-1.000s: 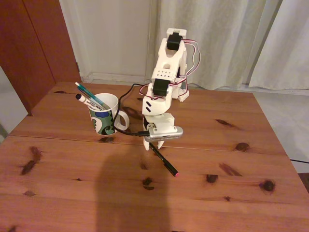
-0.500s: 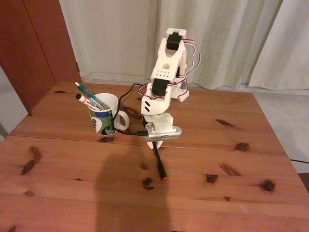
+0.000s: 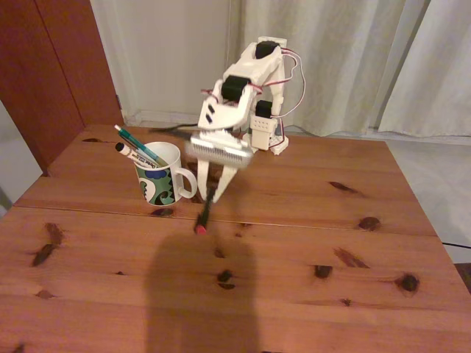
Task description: Clean up the desk and place the pens and markers into the cup
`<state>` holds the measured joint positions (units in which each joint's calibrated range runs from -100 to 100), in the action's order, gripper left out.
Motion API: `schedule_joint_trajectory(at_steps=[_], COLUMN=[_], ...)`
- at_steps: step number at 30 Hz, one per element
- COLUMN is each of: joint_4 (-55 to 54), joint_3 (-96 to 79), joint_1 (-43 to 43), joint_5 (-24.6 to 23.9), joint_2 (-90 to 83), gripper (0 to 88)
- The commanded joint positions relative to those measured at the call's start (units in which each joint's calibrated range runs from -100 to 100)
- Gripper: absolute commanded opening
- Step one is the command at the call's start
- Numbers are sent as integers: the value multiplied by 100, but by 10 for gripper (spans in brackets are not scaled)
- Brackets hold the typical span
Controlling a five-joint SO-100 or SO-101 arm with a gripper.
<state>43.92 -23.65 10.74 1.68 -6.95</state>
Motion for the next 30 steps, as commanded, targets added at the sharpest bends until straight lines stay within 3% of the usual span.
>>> schedule_joint_trajectory(at_steps=[1,6,10,17,30], joint_4=[-182,-500,-1506,-2848,-2952], joint_3=[-60,-331,-836,-1413,-1684], joint_1=[152,425,683,1093,1366], joint_5=[-258,-724,-1206,-1609,-1866], joint_2=[-732,-1262,-1502,-1510,-2048], gripper=[7,7,7,7,7])
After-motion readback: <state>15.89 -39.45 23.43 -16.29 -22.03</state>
